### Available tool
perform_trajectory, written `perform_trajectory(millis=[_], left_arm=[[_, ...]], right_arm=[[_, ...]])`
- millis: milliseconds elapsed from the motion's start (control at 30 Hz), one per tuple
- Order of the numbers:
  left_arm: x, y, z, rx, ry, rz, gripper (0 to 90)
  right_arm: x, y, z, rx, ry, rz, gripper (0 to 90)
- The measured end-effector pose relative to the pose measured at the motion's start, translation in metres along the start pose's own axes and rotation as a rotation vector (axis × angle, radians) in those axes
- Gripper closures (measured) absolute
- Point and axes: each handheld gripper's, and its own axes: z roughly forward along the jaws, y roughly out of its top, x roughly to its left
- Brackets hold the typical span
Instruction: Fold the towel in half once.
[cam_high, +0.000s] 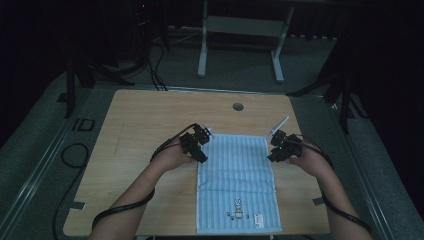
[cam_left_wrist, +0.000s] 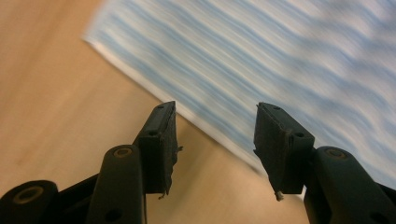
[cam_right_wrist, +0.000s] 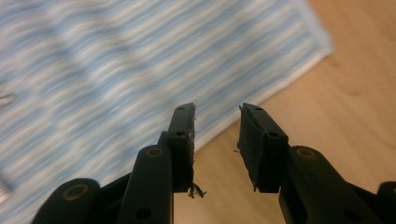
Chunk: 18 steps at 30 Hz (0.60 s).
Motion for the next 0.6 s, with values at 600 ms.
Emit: perform_trajectory(millis=[600], left_arm=[[0.043, 0.050, 0.058, 0.060, 0.107, -0.116, 40.9]], right_arm=[[-0.064, 0.051, 0.069, 0.098, -0.038, 0.245, 53.7]])
